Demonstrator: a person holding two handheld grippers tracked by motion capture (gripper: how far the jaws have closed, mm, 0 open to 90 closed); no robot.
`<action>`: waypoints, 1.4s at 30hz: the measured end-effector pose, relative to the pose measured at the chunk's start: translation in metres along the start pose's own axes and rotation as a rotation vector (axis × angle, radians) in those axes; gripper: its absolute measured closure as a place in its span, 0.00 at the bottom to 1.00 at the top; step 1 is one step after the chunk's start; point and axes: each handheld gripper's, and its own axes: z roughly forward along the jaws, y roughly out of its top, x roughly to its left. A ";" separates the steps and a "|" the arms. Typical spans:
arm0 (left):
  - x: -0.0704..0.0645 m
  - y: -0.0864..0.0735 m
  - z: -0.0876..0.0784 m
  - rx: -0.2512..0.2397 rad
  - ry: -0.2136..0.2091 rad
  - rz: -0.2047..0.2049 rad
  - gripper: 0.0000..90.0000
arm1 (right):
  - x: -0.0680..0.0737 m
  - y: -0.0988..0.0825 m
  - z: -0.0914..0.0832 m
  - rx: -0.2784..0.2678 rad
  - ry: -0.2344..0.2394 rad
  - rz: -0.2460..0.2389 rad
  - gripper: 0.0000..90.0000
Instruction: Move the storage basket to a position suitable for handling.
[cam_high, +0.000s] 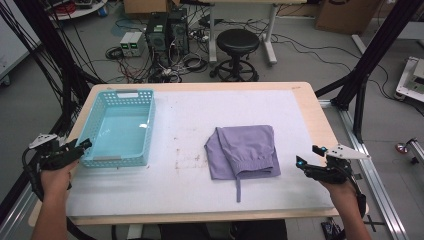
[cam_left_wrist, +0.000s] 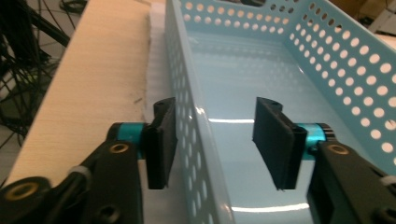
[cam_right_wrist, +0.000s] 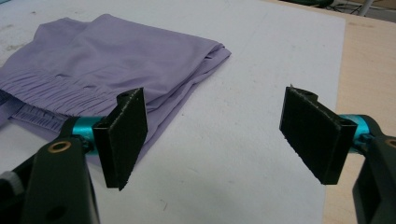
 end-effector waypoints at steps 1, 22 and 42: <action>-0.001 0.000 0.000 0.004 -0.010 0.003 0.62 | 0.000 0.000 0.000 0.000 0.000 -0.001 0.26; -0.027 -0.006 -0.003 0.020 0.014 0.060 0.89 | 0.000 0.001 -0.002 -0.005 0.003 -0.006 0.26; -0.048 -0.020 -0.012 0.007 -0.030 0.047 0.89 | 0.000 0.002 -0.005 -0.015 0.006 0.000 0.26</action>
